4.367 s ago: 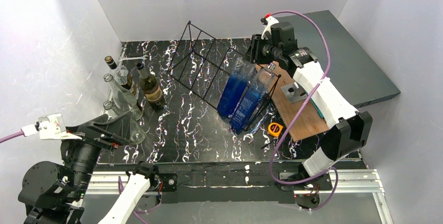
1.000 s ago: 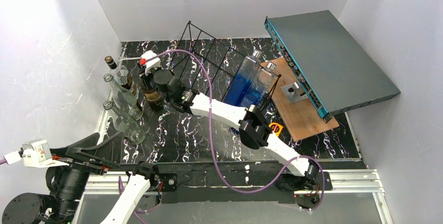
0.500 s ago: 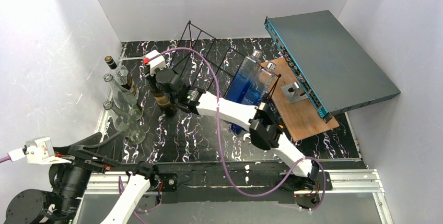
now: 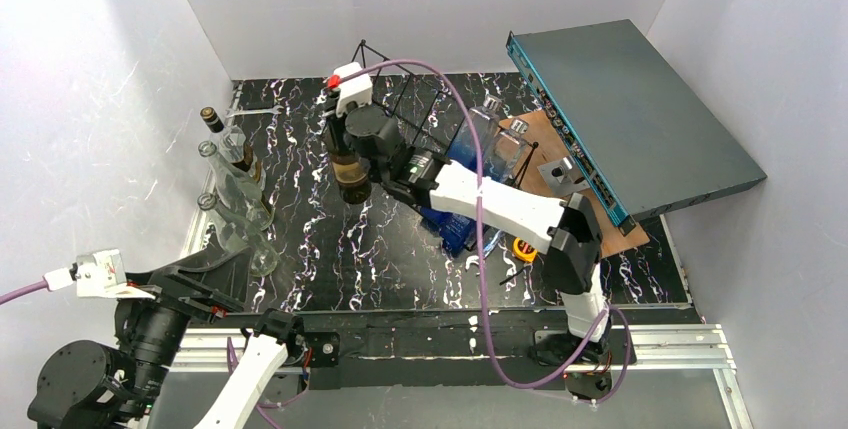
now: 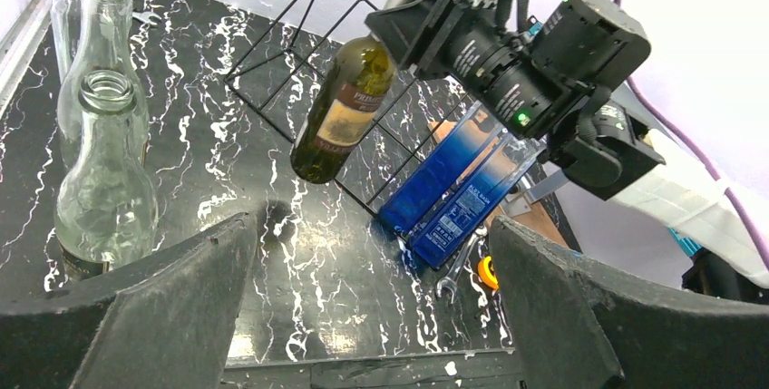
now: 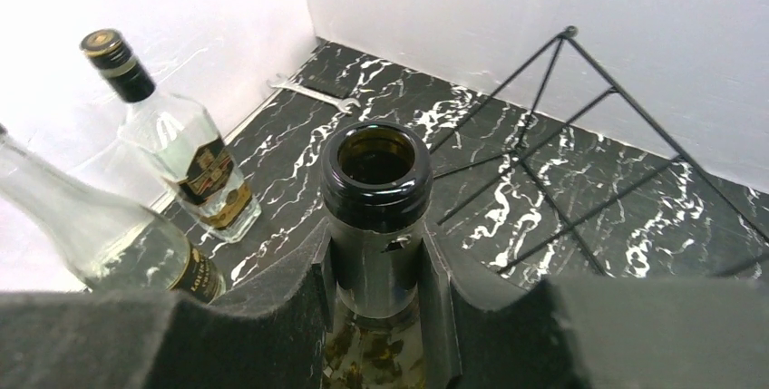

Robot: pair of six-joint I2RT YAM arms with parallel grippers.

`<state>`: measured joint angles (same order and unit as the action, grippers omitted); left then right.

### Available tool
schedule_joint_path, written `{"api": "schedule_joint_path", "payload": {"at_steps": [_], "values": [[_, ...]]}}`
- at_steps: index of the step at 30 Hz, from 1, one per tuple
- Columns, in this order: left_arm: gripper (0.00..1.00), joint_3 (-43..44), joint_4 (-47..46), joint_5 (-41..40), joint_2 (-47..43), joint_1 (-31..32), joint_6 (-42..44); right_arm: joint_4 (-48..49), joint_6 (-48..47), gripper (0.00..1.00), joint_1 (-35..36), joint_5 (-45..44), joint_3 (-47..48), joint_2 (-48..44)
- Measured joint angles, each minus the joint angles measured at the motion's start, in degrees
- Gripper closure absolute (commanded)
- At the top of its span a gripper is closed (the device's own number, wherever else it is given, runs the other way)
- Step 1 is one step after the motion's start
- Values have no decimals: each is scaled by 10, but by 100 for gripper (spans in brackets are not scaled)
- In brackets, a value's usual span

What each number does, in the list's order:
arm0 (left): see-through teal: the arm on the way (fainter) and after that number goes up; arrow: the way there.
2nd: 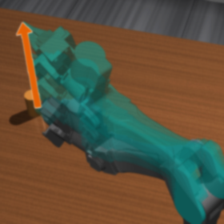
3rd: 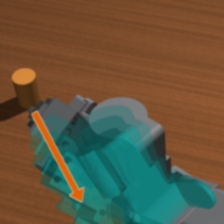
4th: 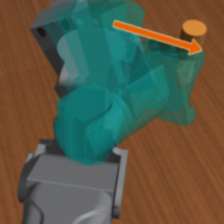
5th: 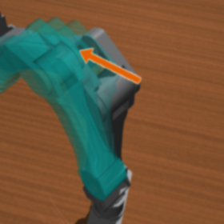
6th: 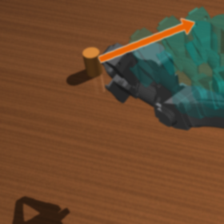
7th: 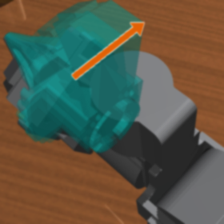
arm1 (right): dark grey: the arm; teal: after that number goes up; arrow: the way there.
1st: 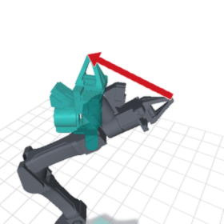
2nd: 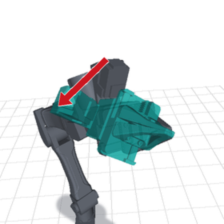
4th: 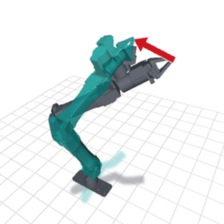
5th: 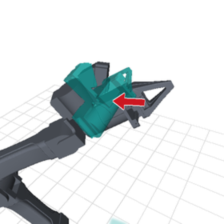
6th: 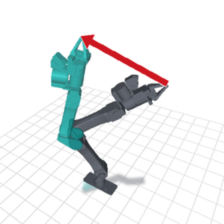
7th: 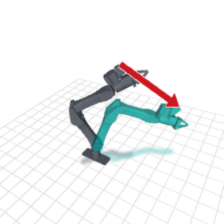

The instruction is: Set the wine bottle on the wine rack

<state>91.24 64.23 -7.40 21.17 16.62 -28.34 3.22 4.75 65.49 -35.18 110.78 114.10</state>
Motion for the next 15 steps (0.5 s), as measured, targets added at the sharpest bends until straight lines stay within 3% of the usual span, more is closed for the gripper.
{"api": "schedule_joint_path", "payload": {"at_steps": [15], "values": [[1,-10,-8,6,0,0,-4,-20,62,99,-88,-2,-104,-87]]}}
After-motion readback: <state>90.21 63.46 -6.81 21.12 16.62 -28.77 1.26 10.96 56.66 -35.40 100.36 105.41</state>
